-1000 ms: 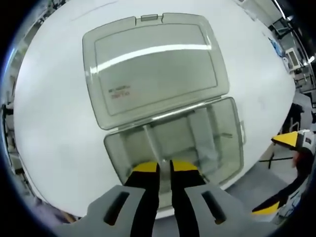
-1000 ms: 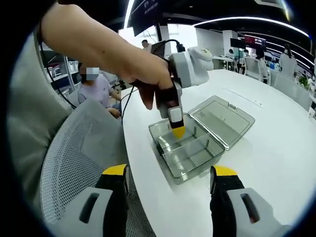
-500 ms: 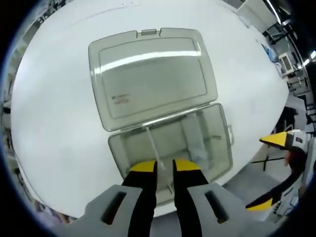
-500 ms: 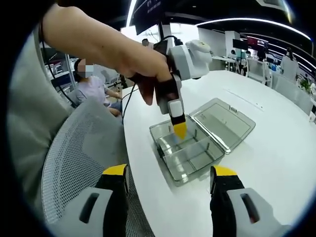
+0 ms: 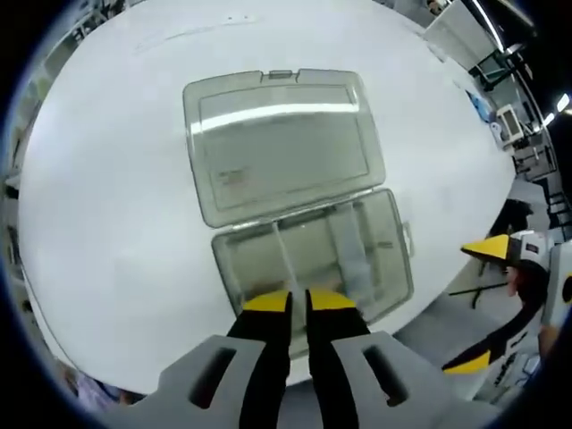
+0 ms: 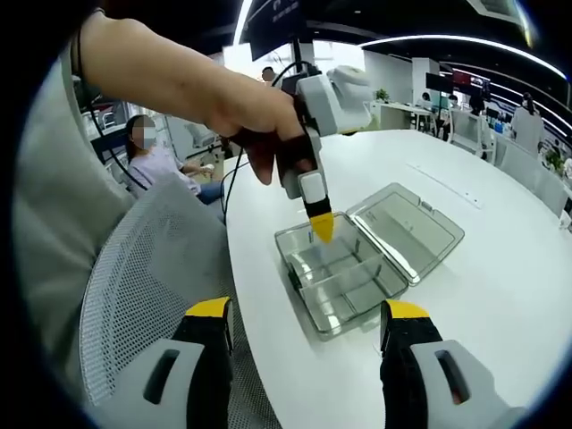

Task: Insert the divider into the dual guide fixture by aligning both edges with the guide slots and pushing it downward to the bottom, including one-sided entry, uneven engagement, binding, and posture correction.

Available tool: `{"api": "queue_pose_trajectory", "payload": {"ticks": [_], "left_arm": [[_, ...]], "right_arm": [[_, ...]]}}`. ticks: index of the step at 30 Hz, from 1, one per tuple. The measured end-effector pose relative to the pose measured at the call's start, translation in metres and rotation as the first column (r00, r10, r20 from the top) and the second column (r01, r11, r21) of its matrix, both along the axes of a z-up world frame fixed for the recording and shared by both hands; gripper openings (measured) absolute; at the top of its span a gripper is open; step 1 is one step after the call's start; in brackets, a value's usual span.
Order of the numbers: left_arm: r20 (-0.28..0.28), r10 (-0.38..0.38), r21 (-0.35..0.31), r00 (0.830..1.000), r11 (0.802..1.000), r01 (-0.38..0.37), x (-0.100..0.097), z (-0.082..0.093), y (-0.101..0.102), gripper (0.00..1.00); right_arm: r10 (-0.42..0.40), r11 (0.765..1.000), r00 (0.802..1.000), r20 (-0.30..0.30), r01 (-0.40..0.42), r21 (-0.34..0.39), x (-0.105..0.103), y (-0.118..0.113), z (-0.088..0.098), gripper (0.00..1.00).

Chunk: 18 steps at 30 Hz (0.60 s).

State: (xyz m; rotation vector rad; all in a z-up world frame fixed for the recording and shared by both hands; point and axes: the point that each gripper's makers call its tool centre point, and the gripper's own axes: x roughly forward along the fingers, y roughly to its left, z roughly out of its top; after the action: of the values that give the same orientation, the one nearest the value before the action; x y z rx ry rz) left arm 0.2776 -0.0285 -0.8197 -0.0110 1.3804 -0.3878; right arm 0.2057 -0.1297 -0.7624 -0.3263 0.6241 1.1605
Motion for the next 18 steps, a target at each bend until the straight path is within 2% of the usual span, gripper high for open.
{"api": "queue_pose_trajectory", "payload": {"ticks": [5, 18], "left_arm": [[0.009, 0.009, -0.021, 1.000, 1.000, -0.009, 0.0013, -0.0001, -0.0050, 0.03], [0.033, -0.006, -0.015, 0.999, 1.000, 0.007, 0.0034, -0.0014, -0.0070, 0.02]], "right_arm": [[0.003, 1.000, 1.000, 0.003, -0.003, -0.007, -0.0022, 0.0003, 0.0010, 0.64], [-0.004, 1.000, 1.000, 0.002, 0.004, -0.015, -0.0044, 0.0003, 0.0004, 0.64]]}}
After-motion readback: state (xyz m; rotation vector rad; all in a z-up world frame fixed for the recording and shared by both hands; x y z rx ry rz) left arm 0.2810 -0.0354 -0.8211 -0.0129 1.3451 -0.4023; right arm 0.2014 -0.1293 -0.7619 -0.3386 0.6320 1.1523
